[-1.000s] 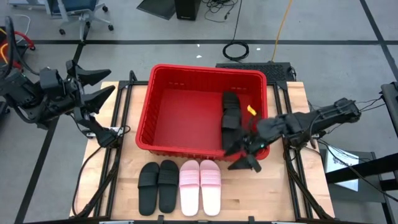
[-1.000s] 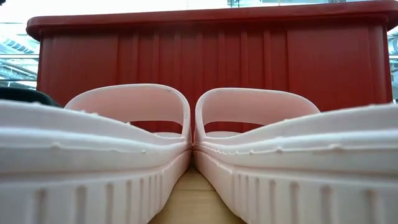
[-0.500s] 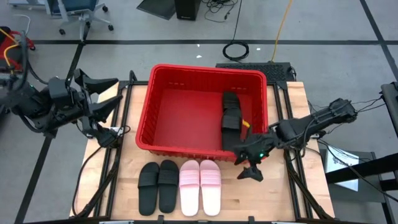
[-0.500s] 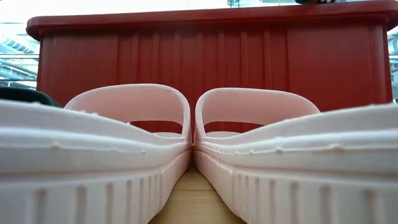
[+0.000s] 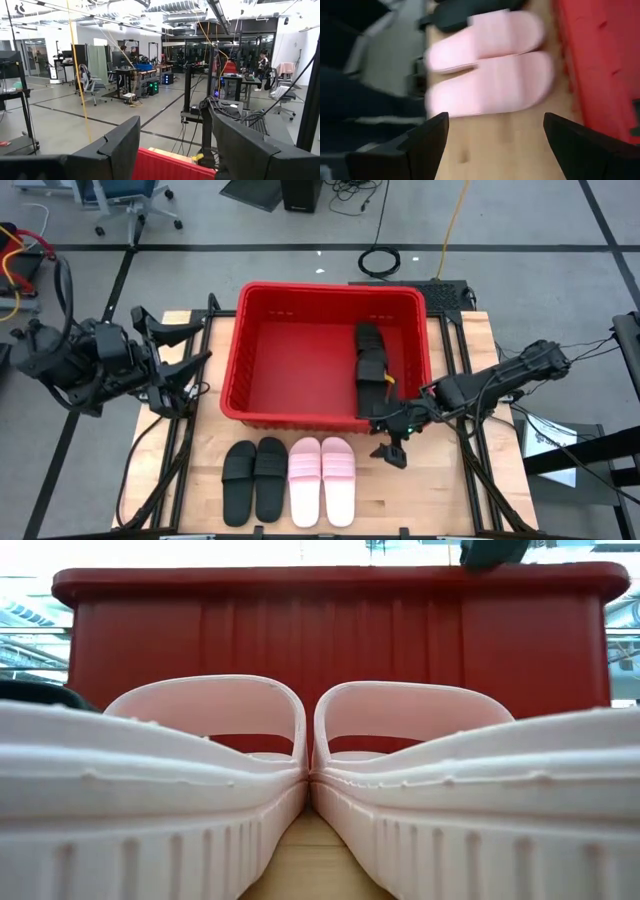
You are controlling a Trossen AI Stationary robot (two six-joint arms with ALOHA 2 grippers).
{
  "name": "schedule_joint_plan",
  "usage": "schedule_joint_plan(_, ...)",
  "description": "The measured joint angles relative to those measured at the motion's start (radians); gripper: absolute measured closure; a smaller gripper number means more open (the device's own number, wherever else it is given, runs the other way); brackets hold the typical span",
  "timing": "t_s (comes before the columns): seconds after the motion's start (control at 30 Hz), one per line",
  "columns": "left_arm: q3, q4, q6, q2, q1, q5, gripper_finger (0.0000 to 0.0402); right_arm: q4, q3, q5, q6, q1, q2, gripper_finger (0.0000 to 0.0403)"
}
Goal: Pick and place slides into bin
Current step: Adjust the red container, then put the pink slipper into the red container
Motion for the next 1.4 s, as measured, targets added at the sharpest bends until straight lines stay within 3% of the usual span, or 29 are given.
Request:
schedule_joint_plan(0.07, 0.000, 0.000, -0.001, 0.002, 0.000, 0.000, 0.0147, -0.010, -0.001, 0.054, -0.017, -0.007, -0.003, 0.0085)
schedule_joint_plan(0.2, 0.000, 0.001, -0.003, 0.005, 0.000, -0.001, 0.0147, -0.004, -0.002, 0.051, -0.021, -0.026, -0.003, 0.0085)
schedule_joint_plan(0.3, 0.000, 0.000, -0.003, 0.006, 0.000, -0.001, 0.0147, 0.003, -0.003, 0.019, -0.003, -0.031, -0.003, 0.0085)
schedule_joint_plan(0.4, 0.000, 0.001, -0.003, 0.005, 0.000, 0.000, 0.0147, 0.078, -0.004, -0.091, -0.007, -0.032, -0.007, 0.0085)
schedule_joint_plan(0.63, 0.000, 0.001, 0.002, 0.005, 0.000, 0.000, 0.0147, 0.510, -0.004, -0.232, 0.030, -0.023, -0.020, 0.0085)
schedule_joint_plan(0.87, 0.000, 0.001, -0.030, 0.005, 0.000, 0.000, 0.0147, 1.082, -0.004, -0.214, 0.054, -0.012, -0.021, 0.0085)
schedule_joint_plan(1.03, 0.000, 0.000, -0.066, 0.005, 0.000, 0.018, 0.0147, 1.339, 0.002, -0.127, -0.047, 0.031, -0.022, 0.0085)
schedule_joint_plan(1.17, 0.000, -0.002, -0.081, 0.006, 0.000, 0.028, 0.0147, 1.272, 0.081, -0.052, -0.201, 0.101, -0.018, 0.0085)
schedule_joint_plan(1.4, 0.000, -0.005, -0.078, 0.007, -0.015, 0.028, 0.0147, 0.898, 0.322, 0.133, -0.348, 0.199, 0.049, 0.0085)
